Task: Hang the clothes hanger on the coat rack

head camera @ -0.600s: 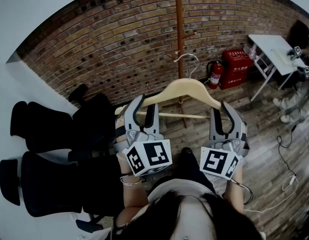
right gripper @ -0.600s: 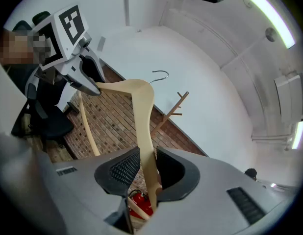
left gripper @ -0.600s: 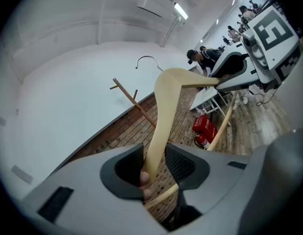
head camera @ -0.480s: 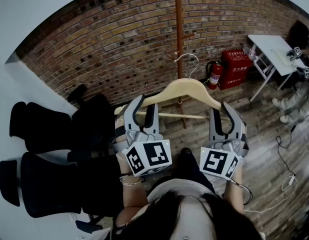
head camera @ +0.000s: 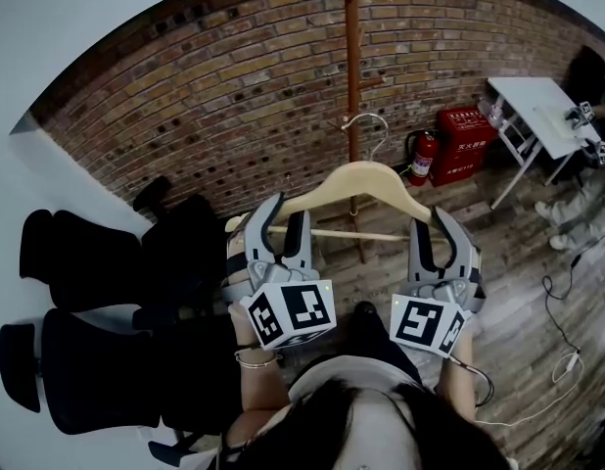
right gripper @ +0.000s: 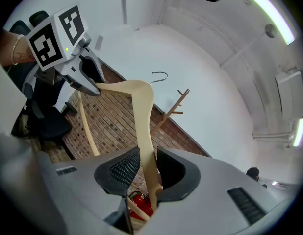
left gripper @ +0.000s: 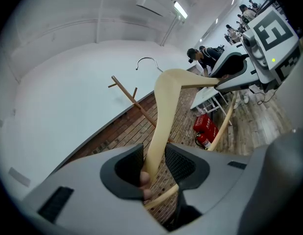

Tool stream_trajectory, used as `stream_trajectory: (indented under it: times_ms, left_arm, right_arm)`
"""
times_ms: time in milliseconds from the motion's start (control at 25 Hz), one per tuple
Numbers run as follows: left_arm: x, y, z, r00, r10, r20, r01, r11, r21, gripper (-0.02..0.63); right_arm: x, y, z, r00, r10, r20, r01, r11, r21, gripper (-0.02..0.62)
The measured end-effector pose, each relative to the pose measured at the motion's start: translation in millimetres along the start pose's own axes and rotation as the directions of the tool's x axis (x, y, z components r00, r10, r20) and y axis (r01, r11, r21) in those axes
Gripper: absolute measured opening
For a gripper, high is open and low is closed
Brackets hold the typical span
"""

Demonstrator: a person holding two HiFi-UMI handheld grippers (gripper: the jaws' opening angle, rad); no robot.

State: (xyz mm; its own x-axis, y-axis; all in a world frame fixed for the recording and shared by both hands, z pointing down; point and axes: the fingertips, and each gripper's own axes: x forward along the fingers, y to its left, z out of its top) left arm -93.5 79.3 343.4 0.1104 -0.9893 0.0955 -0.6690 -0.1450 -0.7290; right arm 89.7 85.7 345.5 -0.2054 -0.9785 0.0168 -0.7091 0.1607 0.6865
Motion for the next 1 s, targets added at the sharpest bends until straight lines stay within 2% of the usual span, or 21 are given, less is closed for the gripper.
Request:
stream_trajectory:
  times_ms: [320,480,600,760,920,1000]
  left_arm:
    - [25.4,-1.8,6.6,1.0,-0.003,0.0,0.003,1.0,0.003,0.138]
    - [39.5,1.3,15.0,1.0,0.005,-0.006,-0.005,0.999,-0.032,0.14]
    - [53.2,-0.9,16.0,1.0,-0.004,0.001,0.004,1.0,0.002,0.14]
    - [66.5,2.3,24.5,1.0,0.005,-0.004,-0.005,0.999,-0.032,0.14]
    - [82.9,0.0,23.6,1.0,0.0,-0.003,0.0,1.0,0.004,0.14]
    - [90.8,1.0,24.3,1.0,0.001,-0.007,-0.001,1.0,-0.003,0.14]
  right_arm:
    - [21.0,-10.6,-8.6,1.0,-0.005,-0.004,0.005,1.0,0.006,0.121]
    - [34.4,-16.4,-13.0,1.0,0.001,-0.004,-0.001,1.0,0.003,0.121]
    - [44.9,-24.9,-14.6,1.0,-0.004,-0.001,0.004,1.0,0.001,0.121]
    - [57.8,-30.9,-18.5,1.0,0.001,0.001,-0.001,1.0,-0.002,0.121]
    - [73.0,-35.0,-24.0,1.0,0.012,0.001,-0.012,1.0,-0.002,0.121]
    - [81.8,-35.4,-26.7,1.0,0.021,-0.001,-0.021,1.0,-0.003,0.121]
